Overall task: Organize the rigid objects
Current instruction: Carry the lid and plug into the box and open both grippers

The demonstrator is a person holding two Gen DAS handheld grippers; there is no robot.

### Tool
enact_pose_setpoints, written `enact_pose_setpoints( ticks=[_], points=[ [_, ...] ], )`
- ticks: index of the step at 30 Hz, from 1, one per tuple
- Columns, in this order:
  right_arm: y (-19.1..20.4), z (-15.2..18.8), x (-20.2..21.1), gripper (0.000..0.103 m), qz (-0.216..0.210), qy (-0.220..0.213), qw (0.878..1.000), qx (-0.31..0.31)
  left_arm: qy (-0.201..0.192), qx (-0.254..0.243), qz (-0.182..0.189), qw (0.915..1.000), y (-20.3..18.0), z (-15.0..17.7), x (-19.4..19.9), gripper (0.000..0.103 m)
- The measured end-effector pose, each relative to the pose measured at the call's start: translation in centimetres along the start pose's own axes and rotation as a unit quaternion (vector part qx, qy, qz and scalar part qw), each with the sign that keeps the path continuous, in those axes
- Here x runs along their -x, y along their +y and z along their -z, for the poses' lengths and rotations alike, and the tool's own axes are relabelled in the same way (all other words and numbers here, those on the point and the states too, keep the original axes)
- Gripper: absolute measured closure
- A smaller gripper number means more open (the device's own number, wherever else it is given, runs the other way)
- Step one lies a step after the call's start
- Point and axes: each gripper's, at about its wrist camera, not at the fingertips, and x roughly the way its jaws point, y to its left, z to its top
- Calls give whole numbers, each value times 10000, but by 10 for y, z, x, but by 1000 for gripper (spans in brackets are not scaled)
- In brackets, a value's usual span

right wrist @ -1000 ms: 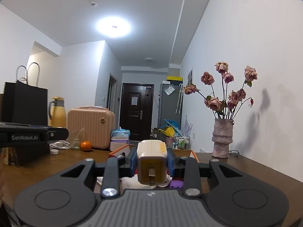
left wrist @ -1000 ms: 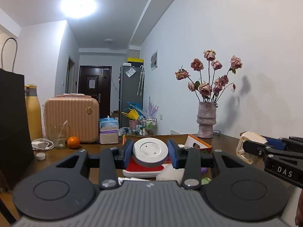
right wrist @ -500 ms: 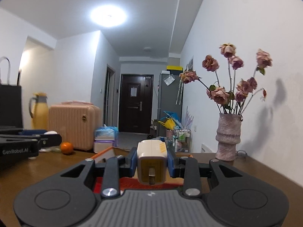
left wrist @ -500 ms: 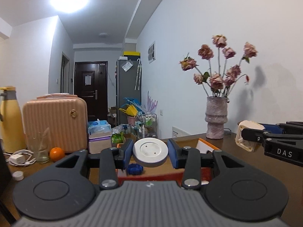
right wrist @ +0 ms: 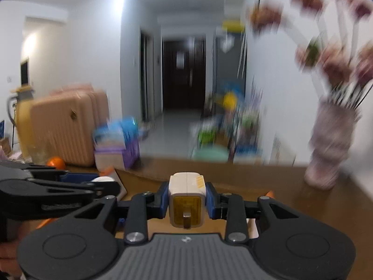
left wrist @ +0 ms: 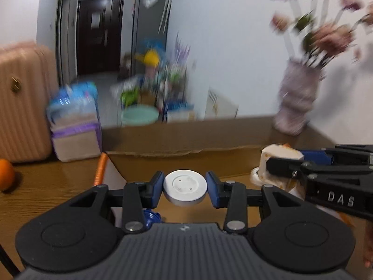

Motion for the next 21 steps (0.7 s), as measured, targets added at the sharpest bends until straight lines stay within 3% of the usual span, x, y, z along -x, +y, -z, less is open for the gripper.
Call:
enact_pose_setpoints(
  ticks=[4,9,10,13,15,18,20,21],
  points=[
    [-14,-7,-66,72,56,817,9963,-253,694,78,-65,9975,9,-12,-55,63],
    [-17,-1,-107,72,237,1216,9922,-91,853,13,-115,9963,17,-18,-72,61],
    [-18,-1,-109,70,235,1251,9918,-104,811,-46,-158,9966,19,-19,-72,56],
    [-20,-5,-108,44,377,1180,9923,-17,819,-137,-102,9965,19,-19,-67,50],
    [-23,-10,-102,41,443,1142,9925,14,818,-134,-138,9965,20,-21,-60,48],
    [-26,-15,-85,38,377,1132,9929,-35,806,-209,-160,9964,18,-23,-39,30],
    [-25,-16,-73,26,317,1217,9920,63,727,-357,-188,9965,16,-23,-21,22],
    [-24,-16,-68,25,331,1280,9911,138,738,-425,-202,9962,15,-22,-12,20]
  ],
)
